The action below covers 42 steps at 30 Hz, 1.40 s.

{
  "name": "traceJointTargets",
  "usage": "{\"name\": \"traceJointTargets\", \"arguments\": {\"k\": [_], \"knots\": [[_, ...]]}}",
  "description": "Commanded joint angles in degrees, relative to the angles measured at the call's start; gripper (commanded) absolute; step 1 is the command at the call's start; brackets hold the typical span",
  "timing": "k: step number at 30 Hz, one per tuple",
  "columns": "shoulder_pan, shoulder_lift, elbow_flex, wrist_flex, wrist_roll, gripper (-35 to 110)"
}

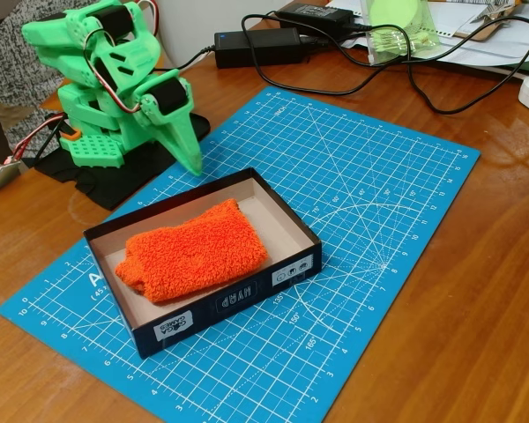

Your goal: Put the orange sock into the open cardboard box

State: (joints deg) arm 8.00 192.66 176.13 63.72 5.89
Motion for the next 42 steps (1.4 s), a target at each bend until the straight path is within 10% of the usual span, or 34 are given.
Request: {"name": "traceJointTargets", "arguments": {"k": [1,42], "knots": [[0.6,1.1,0.1,1.1,0.5,0],[0.7,1.1,0.1,0.9,0.6,0]]}}
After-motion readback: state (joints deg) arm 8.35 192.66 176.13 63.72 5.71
